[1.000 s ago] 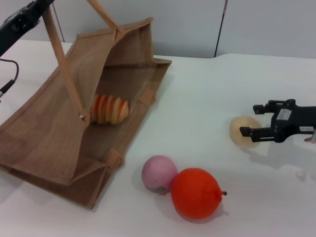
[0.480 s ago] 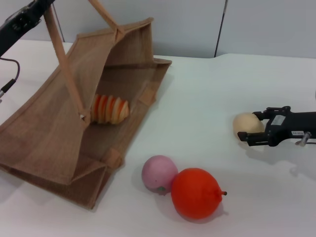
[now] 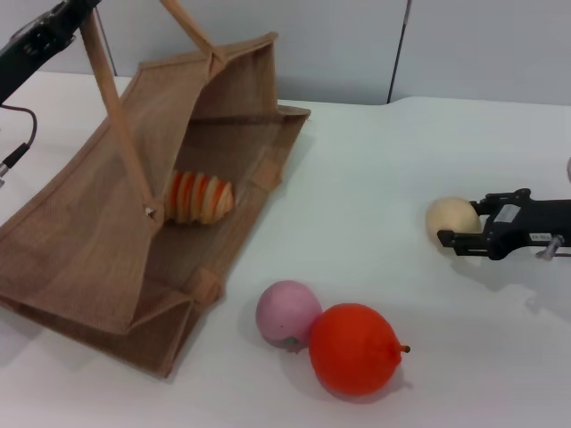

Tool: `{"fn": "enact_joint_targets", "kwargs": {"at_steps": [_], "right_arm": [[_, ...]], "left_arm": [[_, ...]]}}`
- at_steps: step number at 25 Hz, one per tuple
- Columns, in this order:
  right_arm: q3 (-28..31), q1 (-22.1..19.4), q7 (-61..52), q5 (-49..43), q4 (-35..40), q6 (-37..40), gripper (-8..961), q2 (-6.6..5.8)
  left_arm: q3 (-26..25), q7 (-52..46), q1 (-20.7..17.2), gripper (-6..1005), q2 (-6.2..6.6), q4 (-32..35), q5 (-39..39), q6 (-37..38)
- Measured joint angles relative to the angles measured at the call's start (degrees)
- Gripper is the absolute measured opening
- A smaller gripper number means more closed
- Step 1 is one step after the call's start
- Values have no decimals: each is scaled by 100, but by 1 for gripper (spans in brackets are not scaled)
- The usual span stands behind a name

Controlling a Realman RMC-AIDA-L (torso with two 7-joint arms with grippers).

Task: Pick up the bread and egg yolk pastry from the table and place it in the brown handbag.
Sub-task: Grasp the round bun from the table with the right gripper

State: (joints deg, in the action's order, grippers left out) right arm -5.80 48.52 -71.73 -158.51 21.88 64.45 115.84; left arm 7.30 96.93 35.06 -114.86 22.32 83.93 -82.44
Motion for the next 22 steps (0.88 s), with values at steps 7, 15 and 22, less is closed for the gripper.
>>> {"fn": "enact_joint_targets", "kwargs": {"at_steps": [7, 15, 22], "right_arm": [[0, 0, -37, 5, 0, -9, 630, -11], [1, 0, -9, -8, 1, 34, 587, -17], [61, -4, 1, 132, 52, 165, 579, -22]], "left_arm": [[-5, 20, 0, 116, -9, 0, 0, 9], [-1, 24, 0, 116, -10, 0, 0, 9], [0, 32, 0, 116, -12, -7, -5, 9]]}}
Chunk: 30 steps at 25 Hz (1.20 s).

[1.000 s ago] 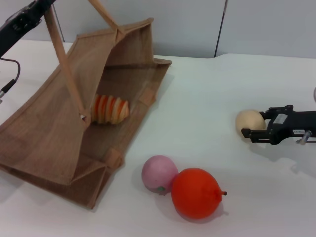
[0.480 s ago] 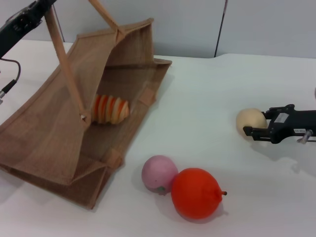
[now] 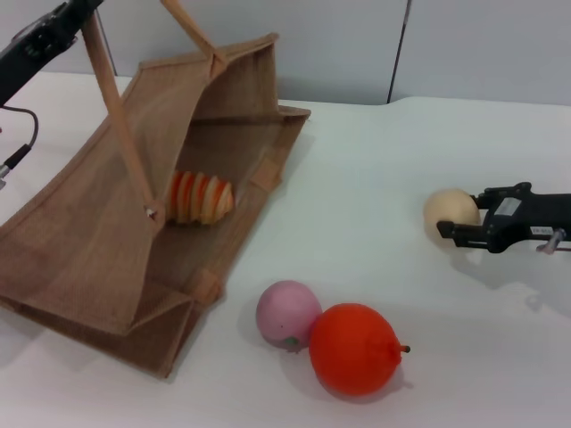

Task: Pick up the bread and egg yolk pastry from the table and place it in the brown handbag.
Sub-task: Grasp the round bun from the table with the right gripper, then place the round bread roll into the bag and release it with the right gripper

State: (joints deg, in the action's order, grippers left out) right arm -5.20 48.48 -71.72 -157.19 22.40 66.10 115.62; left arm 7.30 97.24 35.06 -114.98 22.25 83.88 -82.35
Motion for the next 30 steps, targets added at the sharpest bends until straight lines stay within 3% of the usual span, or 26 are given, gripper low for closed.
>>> {"fn": "enact_joint_targets", "kwargs": {"at_steps": [7, 14, 19, 30], "right_arm": [[-12, -96, 123, 522, 426, 824, 573, -2], [-53, -45, 636, 970, 390, 1585, 567, 3], [-182, 310, 793, 955, -61, 1348, 561, 17], [-571, 1086, 826, 954, -972, 446, 560, 30]], "left_arm": [[69, -16, 112, 117, -23, -2, -11, -16], [485, -193, 380, 117, -16, -2, -22, -81], [813, -390, 594, 117, 1, -1, -27, -236], [841, -606, 751, 117, 11, 16, -63, -803]]}}
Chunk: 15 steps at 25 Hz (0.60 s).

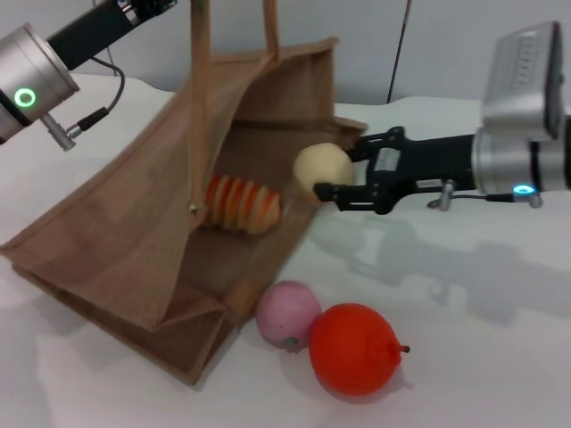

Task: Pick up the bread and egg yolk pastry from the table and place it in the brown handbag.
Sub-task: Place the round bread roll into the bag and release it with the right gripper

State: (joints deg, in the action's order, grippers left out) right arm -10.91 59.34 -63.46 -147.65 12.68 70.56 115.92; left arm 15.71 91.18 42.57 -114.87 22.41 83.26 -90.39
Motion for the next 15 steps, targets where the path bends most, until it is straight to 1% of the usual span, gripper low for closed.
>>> {"fn": "enact_joint_targets", "kwargs": {"at_steps": [4, 7, 15], "right_arm": [[-147, 245, 71, 5, -389, -527, 559, 4], [-152, 362, 265, 23, -628, -867, 557, 10], [-108, 812, 541, 41, -1140, -1704, 551, 32]], "left_arm": [[88, -50, 67, 117, -5, -3, -74, -75], [255, -52, 134, 117, -50, -6, -91, -99], [351, -147, 257, 117, -74, -17, -92, -333]]}}
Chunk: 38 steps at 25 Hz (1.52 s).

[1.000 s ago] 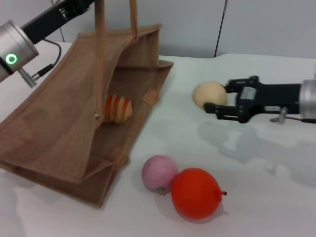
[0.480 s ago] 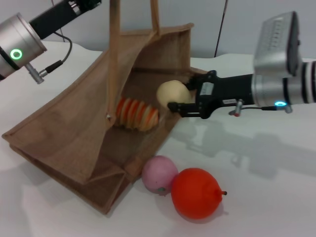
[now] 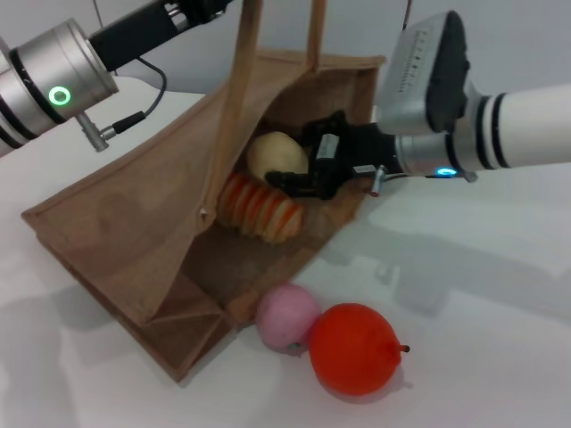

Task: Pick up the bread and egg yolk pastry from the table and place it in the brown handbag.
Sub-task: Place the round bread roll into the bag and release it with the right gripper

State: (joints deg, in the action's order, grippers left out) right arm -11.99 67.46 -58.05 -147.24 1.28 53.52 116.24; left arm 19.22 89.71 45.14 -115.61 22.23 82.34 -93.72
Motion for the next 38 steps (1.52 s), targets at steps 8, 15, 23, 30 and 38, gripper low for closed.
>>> {"fn": "enact_joint_targets", "kwargs": {"at_steps": [8, 15, 23, 30, 38], "right_arm": [[636, 221, 718, 2, -380, -818, 551, 13], [1725, 54, 2060, 2, -555, -1784, 547, 30], [2166, -134, 2658, 2, -590, -1869, 575, 18], [2179, -188, 2693, 3, -679, -1858, 647, 24], [2098, -394, 2683, -49, -1035, -1236, 865, -34]], "left_arm": [[332, -67, 168, 117, -51, 0, 7, -37], [477, -114, 249, 117, -63, 1, 47, -90], [421, -118, 204, 117, -67, 1, 54, -113], [397, -67, 97, 117, -57, 1, 152, -71], [380, 56, -395, 117, -9, 20, 640, 120]]}}
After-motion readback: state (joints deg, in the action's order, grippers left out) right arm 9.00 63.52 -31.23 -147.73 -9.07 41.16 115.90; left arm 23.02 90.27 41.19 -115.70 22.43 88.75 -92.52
